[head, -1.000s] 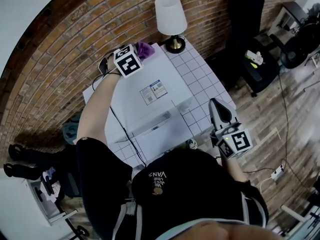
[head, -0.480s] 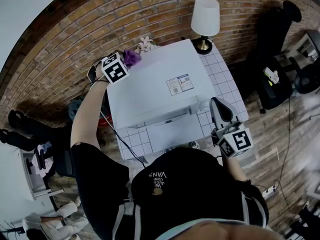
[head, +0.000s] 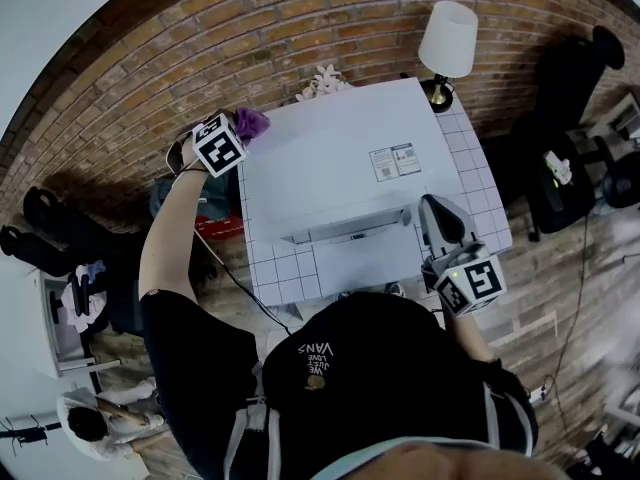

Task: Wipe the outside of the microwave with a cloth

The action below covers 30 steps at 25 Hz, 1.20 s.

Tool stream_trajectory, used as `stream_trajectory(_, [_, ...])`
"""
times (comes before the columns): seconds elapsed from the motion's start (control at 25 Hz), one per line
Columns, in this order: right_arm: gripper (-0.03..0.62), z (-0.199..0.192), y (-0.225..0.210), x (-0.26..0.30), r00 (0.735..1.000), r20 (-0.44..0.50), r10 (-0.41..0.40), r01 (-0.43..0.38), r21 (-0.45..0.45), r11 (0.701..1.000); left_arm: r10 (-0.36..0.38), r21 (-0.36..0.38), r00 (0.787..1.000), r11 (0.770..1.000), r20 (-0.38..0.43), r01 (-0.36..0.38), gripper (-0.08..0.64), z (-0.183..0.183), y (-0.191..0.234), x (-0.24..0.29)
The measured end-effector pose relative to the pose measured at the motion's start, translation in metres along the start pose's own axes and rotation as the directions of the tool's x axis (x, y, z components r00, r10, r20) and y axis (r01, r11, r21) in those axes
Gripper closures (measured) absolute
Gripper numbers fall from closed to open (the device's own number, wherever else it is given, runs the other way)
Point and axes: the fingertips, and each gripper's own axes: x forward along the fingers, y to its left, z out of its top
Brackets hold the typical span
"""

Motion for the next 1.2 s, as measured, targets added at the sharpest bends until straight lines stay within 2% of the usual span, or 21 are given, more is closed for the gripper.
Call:
stream_trajectory(0.16, [0.594,-0.002,0.007,-0.002,1.000,-0.002,-0.013,0.013,-0.009,1.000,-0.010,-0.015,1.000,1.000,0.002,0.010,0.417,-0.007,-0.002,-0.001])
stream_trajectory(0.32, [0.594,0.002,0.007,-0.009,0.999,0.020,-0.033,0.032,0.020,0.999,-0.010,0.030,0.999,1.000,0.047,0.009,0.417,0.021,-0.004,-0.006])
stream_trajectory(0.44, [0.594,-0.001,-0.002,-0.019,0.998,0.004,-0.063,0.063,0.018,0.998,-0.038,0.085,0.995,0.996,0.098,0.029,0.417,0.064,-0.012,-0.004])
stream_trajectory(0.52, [0.595,0.004,-0.006,-0.023,0.997,0.026,-0.067,0.067,0.034,0.997,-0.062,0.133,0.989,0.990,0.132,0.045,0.417,0.097,-0.022,-0.002])
stream_trajectory(0.8, [0.594,0.011,-0.036,-0.048,0.993,0.041,-0.111,0.109,0.043,0.993,-0.158,0.268,0.964,0.958,0.214,0.098,0.417,0.211,-0.061,0.002])
stream_trajectory(1.2, [0.594,0.022,-0.089,-0.082,0.985,0.048,-0.165,0.163,0.047,0.986,-0.270,0.384,0.930,0.909,0.248,0.162,0.417,0.336,-0.114,-0.004])
